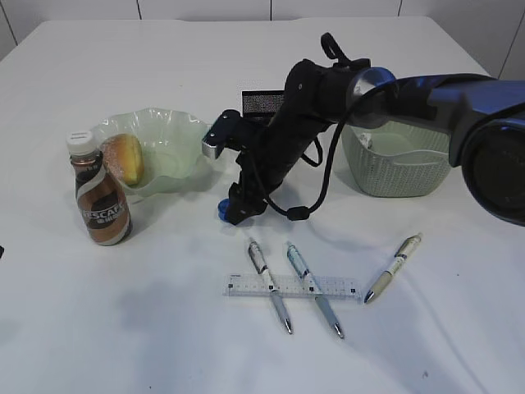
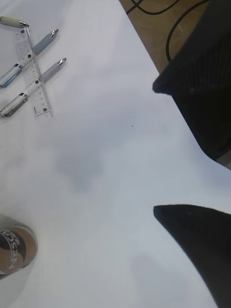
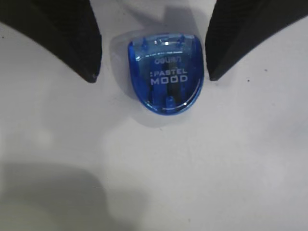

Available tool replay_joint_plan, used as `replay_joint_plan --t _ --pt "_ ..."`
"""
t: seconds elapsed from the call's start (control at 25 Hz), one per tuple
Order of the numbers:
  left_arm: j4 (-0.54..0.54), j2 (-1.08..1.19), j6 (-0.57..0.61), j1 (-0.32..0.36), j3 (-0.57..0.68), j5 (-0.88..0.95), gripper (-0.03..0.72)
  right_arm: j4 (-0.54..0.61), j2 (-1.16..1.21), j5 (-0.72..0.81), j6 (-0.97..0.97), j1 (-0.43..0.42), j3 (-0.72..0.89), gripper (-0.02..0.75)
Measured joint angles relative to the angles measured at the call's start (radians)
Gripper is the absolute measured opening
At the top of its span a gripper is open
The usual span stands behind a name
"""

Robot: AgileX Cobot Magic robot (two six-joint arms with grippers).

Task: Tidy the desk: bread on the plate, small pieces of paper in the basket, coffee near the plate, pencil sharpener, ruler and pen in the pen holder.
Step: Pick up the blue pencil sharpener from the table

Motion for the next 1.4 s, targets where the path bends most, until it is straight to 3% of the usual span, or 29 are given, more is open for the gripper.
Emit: replay_joint_plan --t 0.52,0.68,0.76,0.88,1.4 --pt "0.023 0.0 0.0 0.0 0.0 0.002 0.499 -0.002 0.0 0.0 -0.008 0.0 0.0 0.529" --pt "0.023 0.0 0.0 0.0 0.0 0.002 0.499 -0.004 0.0 0.0 -0.009 0.0 0.0 0.493" --pt "0.023 0.0 0.0 0.0 0.0 0.002 0.499 -0.01 0.0 0.0 -0.01 0.0 0.0 0.4" --pt "0.023 0.0 0.0 0.0 0.0 0.002 0.499 -0.012 0.0 0.0 -0.012 0.0 0.0 0.361" --pt "0.023 0.0 0.0 0.0 0.0 0.002 0.499 -0.012 0.0 0.0 -0.012 0.0 0.0 0.344"
